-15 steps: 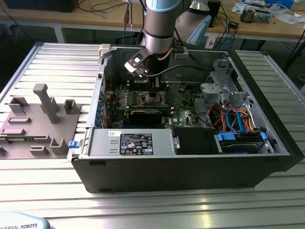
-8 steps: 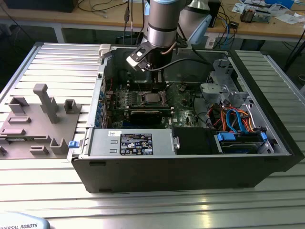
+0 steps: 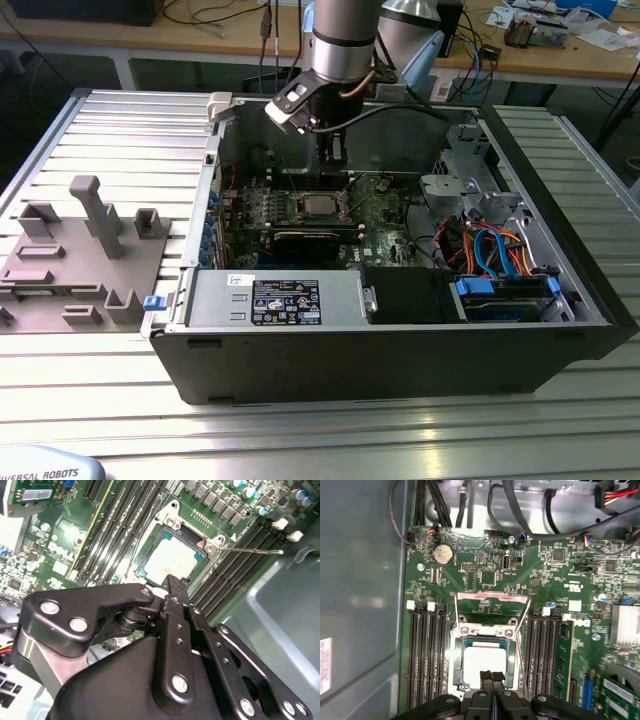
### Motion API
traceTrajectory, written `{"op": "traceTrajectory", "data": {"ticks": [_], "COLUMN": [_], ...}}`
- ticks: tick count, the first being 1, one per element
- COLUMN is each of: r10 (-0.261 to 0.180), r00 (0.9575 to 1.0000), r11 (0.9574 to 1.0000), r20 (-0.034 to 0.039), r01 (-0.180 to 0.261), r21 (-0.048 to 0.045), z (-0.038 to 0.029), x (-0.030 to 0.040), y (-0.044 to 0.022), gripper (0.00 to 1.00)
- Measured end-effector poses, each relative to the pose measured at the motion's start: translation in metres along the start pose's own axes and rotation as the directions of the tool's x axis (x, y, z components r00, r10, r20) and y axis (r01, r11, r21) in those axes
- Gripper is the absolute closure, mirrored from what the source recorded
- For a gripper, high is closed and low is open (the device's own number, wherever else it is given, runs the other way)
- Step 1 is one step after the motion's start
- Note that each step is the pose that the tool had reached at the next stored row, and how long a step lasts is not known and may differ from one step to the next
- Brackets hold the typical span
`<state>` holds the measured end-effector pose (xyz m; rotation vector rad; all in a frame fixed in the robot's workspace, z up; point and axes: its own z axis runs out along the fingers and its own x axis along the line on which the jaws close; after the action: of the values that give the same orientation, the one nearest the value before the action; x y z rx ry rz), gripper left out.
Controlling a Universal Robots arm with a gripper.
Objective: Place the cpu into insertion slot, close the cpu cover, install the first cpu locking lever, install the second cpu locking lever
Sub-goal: 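Place the cpu into insertion slot, then close the cpu cover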
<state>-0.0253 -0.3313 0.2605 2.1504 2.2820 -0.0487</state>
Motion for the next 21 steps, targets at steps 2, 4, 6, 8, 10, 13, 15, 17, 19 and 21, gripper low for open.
{"op": "traceTrajectory", "data": {"ticks": [2,4,6,8,10,13,15,17,19,21], "r10": [0.000,0.000,0.000,0.000,0.000,0.000,0.000,0.000,0.000,0.000], "r00": [1.0000,1.0000,1.0000,1.0000,1.0000,1.0000,1.0000,1.0000,1.0000,1.0000], "r11": [1.0000,1.0000,1.0000,1.0000,1.0000,1.0000,1.0000,1.0000,1.0000,1.0000], "r20": [-0.0001,0.0000,0.0000,-0.0003,-0.0001,0.0000,0.0001,0.0001,-0.0001,0.0000], "r01": [0.000,0.000,0.000,0.000,0.000,0.000,0.000,0.000,0.000,0.000], "r21": [-0.0001,0.0000,0.0000,-0.0002,-0.0001,0.0000,-0.0001,0.0000,-0.0001,0.0000], "z": [-0.0067,-0.0126,-0.0170,-0.0203,-0.0204,-0.0206,-0.0206,-0.0207,-0.0206,-0.0206], "x": [-0.0002,-0.0003,-0.0004,-0.0005,-0.0005,-0.0005,-0.0006,-0.0006,-0.0007,-0.0007], "y": [-0.0001,-0.0002,-0.0003,-0.0004,-0.0004,-0.0004,0.0003,0.0012,0.0020,0.0027], "gripper": [0.89,0.89,0.89,0.89,0.89,0.89,0.89,0.89,0.89,0.89]}}
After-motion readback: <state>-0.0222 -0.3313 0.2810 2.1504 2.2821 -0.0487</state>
